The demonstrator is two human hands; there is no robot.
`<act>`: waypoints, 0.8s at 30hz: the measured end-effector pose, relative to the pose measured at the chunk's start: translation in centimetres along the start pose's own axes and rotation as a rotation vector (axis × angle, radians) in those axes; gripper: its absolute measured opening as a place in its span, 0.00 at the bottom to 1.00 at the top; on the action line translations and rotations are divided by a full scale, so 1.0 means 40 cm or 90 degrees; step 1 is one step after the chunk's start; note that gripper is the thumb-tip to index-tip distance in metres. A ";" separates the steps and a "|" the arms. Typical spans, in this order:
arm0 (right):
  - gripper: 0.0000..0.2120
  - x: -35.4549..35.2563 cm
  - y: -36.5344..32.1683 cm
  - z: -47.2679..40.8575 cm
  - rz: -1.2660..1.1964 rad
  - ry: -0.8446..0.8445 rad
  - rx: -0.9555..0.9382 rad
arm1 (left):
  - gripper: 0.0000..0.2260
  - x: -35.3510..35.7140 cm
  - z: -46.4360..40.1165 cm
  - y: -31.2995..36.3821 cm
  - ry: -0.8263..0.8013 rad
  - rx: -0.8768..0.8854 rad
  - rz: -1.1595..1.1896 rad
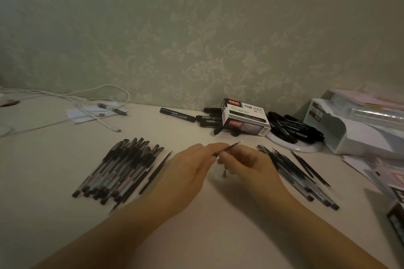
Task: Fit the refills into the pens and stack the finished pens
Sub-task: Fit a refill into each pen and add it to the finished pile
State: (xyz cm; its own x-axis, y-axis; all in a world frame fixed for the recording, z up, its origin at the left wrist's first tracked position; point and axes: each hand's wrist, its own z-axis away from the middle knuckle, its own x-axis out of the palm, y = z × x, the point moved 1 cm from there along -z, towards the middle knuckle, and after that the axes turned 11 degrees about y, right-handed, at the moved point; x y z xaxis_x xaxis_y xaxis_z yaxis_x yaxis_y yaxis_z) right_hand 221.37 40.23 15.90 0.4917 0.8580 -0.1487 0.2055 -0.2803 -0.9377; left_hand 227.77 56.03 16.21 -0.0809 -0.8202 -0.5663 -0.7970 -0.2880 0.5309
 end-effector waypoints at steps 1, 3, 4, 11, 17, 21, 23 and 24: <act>0.05 0.005 -0.001 0.003 -0.030 -0.019 0.020 | 0.17 0.003 0.001 0.000 -0.004 0.008 0.005; 0.07 0.011 0.006 0.007 -0.073 -0.018 0.068 | 0.17 0.007 0.002 -0.002 -0.010 0.019 0.009; 0.07 0.011 0.009 0.006 -0.095 -0.010 0.091 | 0.17 0.008 0.003 -0.003 -0.013 0.022 0.008; 0.08 -0.040 0.021 -0.045 -0.283 0.130 0.191 | 0.17 0.009 0.004 -0.024 -0.002 -0.004 -0.047; 0.08 -0.140 0.028 -0.088 -0.087 0.345 0.062 | 0.15 -0.001 0.001 -0.042 0.034 -0.026 -0.087; 0.06 -0.157 0.033 -0.077 0.366 0.294 -0.103 | 0.13 -0.011 -0.005 -0.052 0.079 -0.045 -0.116; 0.07 -0.152 0.040 -0.067 0.525 0.222 -0.137 | 0.09 -0.021 -0.011 -0.064 0.108 -0.082 -0.124; 0.08 -0.148 0.044 -0.062 0.594 0.189 -0.138 | 0.06 -0.027 -0.013 -0.070 0.124 -0.107 -0.131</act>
State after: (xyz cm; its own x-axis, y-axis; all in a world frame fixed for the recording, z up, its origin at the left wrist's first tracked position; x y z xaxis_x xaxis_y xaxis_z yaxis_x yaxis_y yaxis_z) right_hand 220.93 33.60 15.90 0.7201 0.1206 -0.6833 -0.2354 -0.8839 -0.4042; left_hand 230.41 57.45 15.66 0.1995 -0.8109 -0.5501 -0.6731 -0.5214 0.5245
